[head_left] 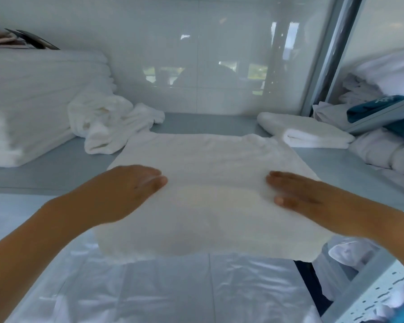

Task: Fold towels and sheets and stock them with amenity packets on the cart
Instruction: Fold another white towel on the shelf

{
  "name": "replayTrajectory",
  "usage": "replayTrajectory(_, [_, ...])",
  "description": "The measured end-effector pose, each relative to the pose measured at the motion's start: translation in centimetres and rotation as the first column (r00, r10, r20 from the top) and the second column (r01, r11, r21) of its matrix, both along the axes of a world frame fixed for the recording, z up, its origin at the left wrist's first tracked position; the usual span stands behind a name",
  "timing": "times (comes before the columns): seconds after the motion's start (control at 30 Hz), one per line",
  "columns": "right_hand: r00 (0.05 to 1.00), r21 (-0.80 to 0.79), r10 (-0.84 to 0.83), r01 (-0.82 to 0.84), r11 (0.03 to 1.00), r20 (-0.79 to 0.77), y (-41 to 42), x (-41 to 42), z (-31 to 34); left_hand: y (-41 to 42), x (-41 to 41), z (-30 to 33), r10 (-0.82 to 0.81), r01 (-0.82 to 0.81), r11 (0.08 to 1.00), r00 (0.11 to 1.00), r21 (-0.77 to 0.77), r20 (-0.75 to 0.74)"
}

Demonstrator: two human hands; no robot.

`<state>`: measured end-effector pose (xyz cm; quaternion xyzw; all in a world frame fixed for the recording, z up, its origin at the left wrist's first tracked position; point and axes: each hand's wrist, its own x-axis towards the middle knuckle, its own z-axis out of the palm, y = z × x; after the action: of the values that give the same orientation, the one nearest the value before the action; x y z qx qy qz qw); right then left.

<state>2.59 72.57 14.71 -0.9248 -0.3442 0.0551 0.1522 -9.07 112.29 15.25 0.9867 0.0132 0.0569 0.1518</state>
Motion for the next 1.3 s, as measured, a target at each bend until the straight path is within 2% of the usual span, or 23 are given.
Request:
replayTrajectory(0.07, [0.999, 0.062, -0.025, 0.023, 0.998, 0.024, 1.7, 2.2, 0.8, -0.9, 3.1, 0.7, -0.004, 0.004, 0.999, 1.000, 0.031, 0.004])
replayTrajectory(0.2, [0.999, -0.044, -0.053, 0.052, 0.998, -0.005, 4.9, 7.0, 0.8, -2.7, 7.7, 0.3, -0.057, 0.088, 0.987, 0.975, 0.136, -0.215])
replayTrajectory(0.4, [0.999, -0.104, -0.031, 0.033, 0.994, 0.022, 4.2, 6.2, -0.8, -2.3, 6.1, -0.9, -0.065, 0.109, 0.980, 0.965, 0.164, -0.252])
replayTrajectory(0.63, [0.993, -0.110, 0.025, -0.012, 0.994, 0.113, 0.9, 0.3, -2.4, -2.3, 0.1, -3.0, -0.155, 0.180, 0.973, 0.974, 0.146, -0.164])
replayTrajectory(0.77, [0.999, -0.144, 0.002, 0.002, 0.990, 0.032, 1.8, 2.4, -1.0, -2.4, 2.4, -2.0, -0.130, 0.162, 0.978, 0.967, 0.135, -0.219])
replayTrajectory(0.93, [1.000, -0.157, -0.007, 0.006, 0.988, -0.009, 2.8, 4.5, -0.3, -2.3, 4.7, -1.6, -0.133, 0.160, 0.981, 0.967, 0.111, -0.215])
replayTrajectory(1.07, [1.000, -0.137, 0.004, -0.001, 0.991, 0.020, 2.0, 3.4, -0.6, -1.8, 3.9, -2.5, -0.143, 0.161, 0.977, 0.981, 0.139, -0.133])
replayTrajectory(1.3, [0.977, -0.164, 0.090, -0.058, 0.985, 0.193, -0.5, 0.8, -2.1, -0.6, 0.8, -4.3, -0.129, 0.117, 0.960, 0.991, 0.256, 0.030])
